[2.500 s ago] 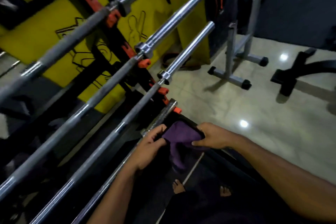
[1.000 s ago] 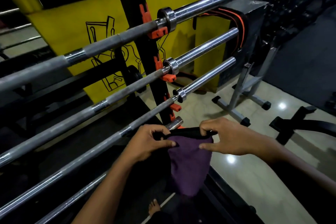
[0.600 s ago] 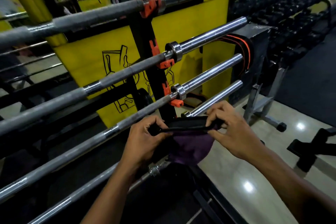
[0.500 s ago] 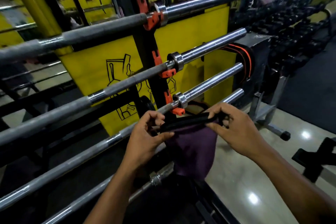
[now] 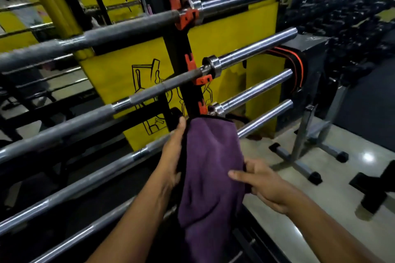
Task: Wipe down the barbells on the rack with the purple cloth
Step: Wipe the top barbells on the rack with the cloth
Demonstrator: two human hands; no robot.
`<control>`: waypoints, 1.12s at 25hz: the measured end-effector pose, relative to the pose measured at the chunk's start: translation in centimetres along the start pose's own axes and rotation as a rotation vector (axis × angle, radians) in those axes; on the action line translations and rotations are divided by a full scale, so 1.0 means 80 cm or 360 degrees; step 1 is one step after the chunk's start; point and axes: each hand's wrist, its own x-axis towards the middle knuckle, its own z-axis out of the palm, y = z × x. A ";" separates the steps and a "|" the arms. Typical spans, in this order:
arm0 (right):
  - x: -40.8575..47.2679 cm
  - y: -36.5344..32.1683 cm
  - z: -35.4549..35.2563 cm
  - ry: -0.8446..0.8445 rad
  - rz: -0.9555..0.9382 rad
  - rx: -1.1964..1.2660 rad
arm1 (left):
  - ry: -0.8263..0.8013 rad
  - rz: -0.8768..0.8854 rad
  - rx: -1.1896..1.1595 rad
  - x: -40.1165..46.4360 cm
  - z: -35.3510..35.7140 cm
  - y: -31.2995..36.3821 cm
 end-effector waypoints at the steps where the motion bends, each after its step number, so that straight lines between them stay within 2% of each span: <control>1: 0.002 0.008 0.004 0.0135 0.0011 0.0162 | -0.0010 -0.0245 -0.0083 -0.008 -0.017 -0.033; 3: 0.008 0.031 -0.008 0.0409 0.0041 0.0313 | -0.0182 -0.0593 -0.0148 -0.041 -0.040 -0.117; 5: 0.008 0.056 -0.027 0.0563 0.0108 0.0350 | -0.0446 -0.0707 -0.0129 -0.069 -0.041 -0.173; 7: -0.004 0.072 -0.046 0.0513 0.0192 0.0365 | -0.0415 -0.0600 -0.0046 -0.062 -0.032 -0.200; 9: -0.019 0.080 -0.062 0.0298 0.0358 0.0209 | -0.0295 -0.0496 0.0068 -0.043 -0.022 -0.200; 12: -0.015 0.078 -0.068 0.0237 0.0498 0.0053 | -0.0291 -0.0517 0.0240 -0.015 -0.027 -0.191; 14: 0.010 0.042 -0.062 0.0362 0.0169 -0.0157 | -0.0338 -0.0252 0.0474 0.002 -0.021 -0.145; 16: 0.033 -0.029 -0.049 0.0457 -0.0369 -0.0423 | -0.0358 0.0191 0.0623 0.028 -0.004 -0.069; 19: 0.034 -0.132 -0.040 0.0460 -0.1059 -0.0816 | -0.0338 0.0697 0.0528 0.039 0.024 0.053; 21: 0.027 -0.165 -0.042 0.0669 -0.1408 -0.1063 | -0.0324 0.0935 0.0590 0.027 0.037 0.099; 22: 0.025 -0.169 -0.050 0.0799 -0.1531 -0.1232 | -0.0299 0.1031 0.0701 0.021 0.044 0.111; 24: 0.027 -0.166 -0.066 0.0871 -0.1728 -0.1512 | -0.0274 0.1152 0.0909 0.016 0.047 0.126; 26: 0.028 -0.166 -0.077 0.0787 -0.1822 -0.1560 | -0.0346 0.1337 0.1191 0.018 0.046 0.135; 28: 0.030 -0.170 -0.082 0.0635 -0.1807 -0.1644 | -0.0379 0.1316 0.1203 0.023 0.046 0.141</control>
